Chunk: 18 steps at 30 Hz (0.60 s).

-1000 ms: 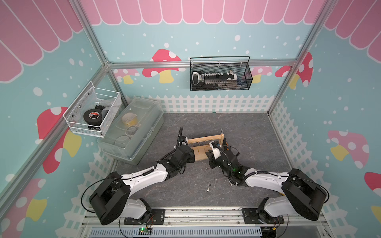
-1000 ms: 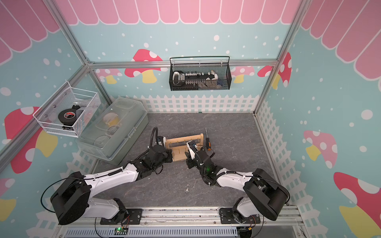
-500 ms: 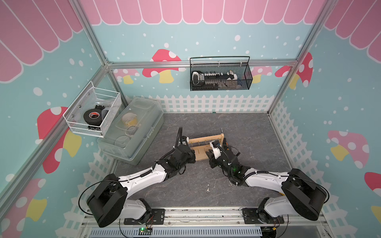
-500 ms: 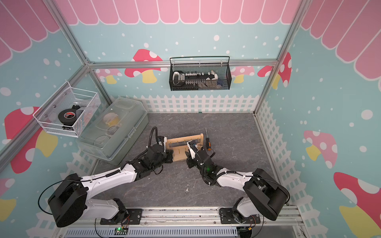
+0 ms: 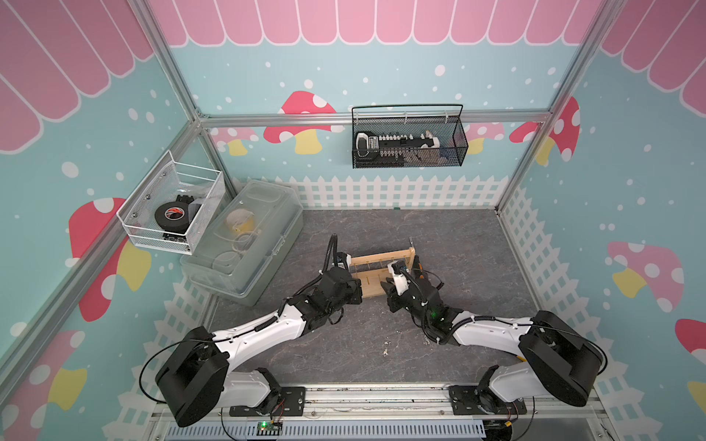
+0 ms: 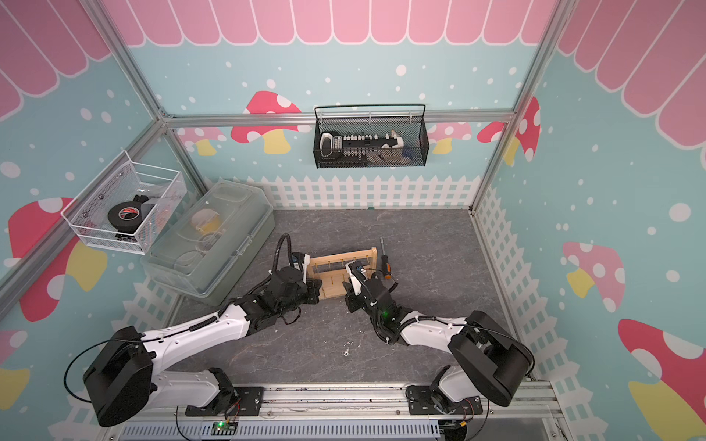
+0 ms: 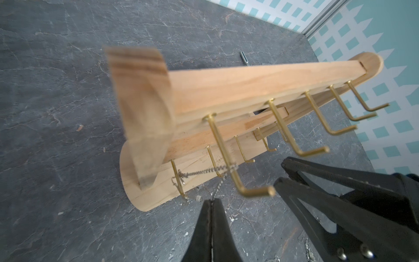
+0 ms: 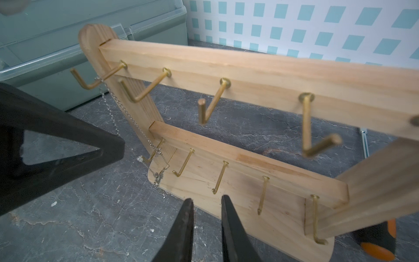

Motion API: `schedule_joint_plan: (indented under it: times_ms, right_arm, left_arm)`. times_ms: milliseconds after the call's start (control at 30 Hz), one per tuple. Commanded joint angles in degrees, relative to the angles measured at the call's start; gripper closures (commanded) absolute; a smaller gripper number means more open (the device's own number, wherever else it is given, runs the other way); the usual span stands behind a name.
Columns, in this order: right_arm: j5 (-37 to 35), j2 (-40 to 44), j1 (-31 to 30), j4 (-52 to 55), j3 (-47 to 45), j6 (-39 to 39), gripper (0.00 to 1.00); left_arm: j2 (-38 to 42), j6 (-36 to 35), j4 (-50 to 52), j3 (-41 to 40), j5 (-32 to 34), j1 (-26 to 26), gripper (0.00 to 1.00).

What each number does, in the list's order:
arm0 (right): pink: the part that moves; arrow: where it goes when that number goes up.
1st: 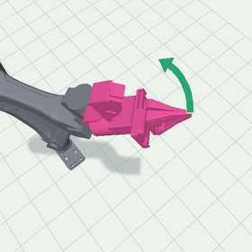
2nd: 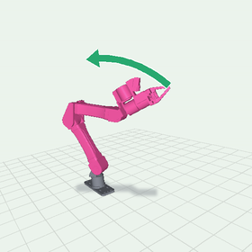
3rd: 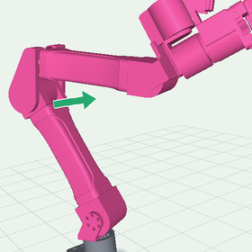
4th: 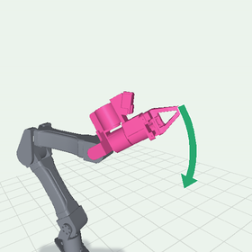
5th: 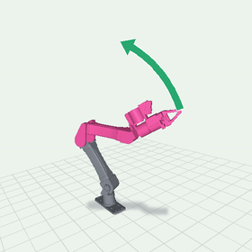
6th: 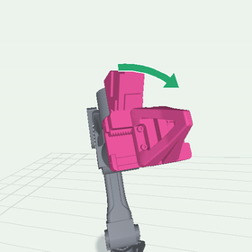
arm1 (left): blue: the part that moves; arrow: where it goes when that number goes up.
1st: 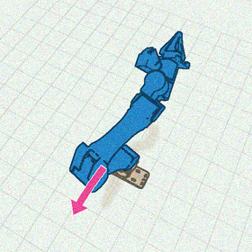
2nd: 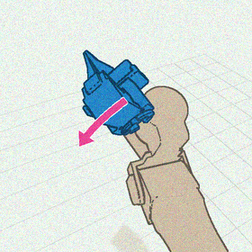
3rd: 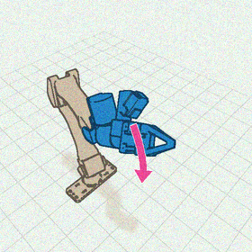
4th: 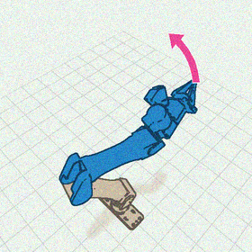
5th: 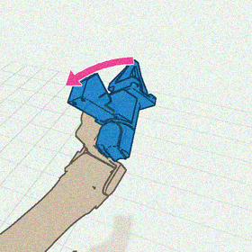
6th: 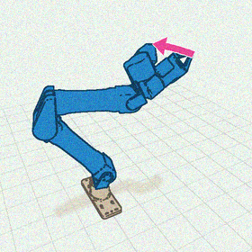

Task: Hang the necklace on the jewelry display stand
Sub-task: Hang the necklace on the stand.

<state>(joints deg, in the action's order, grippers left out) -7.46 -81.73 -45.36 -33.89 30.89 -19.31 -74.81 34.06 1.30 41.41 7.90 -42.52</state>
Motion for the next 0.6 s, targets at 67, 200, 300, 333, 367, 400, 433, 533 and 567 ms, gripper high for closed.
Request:
schedule_joint_plan:
  times_ms: [67,200,300,333,367,400,433,533,567]
  right_arm:
    - [0.52,-1.12,0.19,-1.25,0.77,-0.4,0.77]
    - [0.62,-1.16,0.19,-1.24,1.0,-0.5,0.77]
    - [0.69,-0.97,0.19,-1.18,1.03,-0.45,0.77]
    - [0.7,-0.87,0.19,-1.19,1.09,-0.43,0.77]
    - [0.7,-0.8,0.19,-1.18,1.13,-0.49,0.77]
    - [0.65,-0.8,0.19,-1.11,1.18,-0.49,0.77]
    - [0.62,-0.88,0.18,-1.11,1.19,-0.47,0.77]
    - [0.64,-1.07,0.19,-1.14,1.16,-0.47,0.77]
    - [0.61,-1.16,0.19,-1.1,1.18,-0.49,0.77]
  left_arm:
    - [2.46,-0.88,2.49,-0.63,1.02,-0.24,1.0]
    - [2.74,-1.45,3.54,-0.88,1.37,0.07,1.0]
    - [2.74,-1.59,3.71,-1.26,1.81,0.66,1.0]
    - [2.74,-1.63,3.71,-1.37,1.8,0.88,1.0]
    - [2.69,-1.71,3.69,-1.5,1.77,1.18,1.0]
    - [2.73,-1.79,3.71,-1.66,1.77,1.37,1.0]
    - [2.66,-1.85,3.71,-1.77,1.7,1.48,1.0]
    - [2.78,-1.98,3.54,-2.03,1.85,2.13,1.0]
    - [2.67,-2.03,3.43,-2.03,1.83,2.39,1.0]
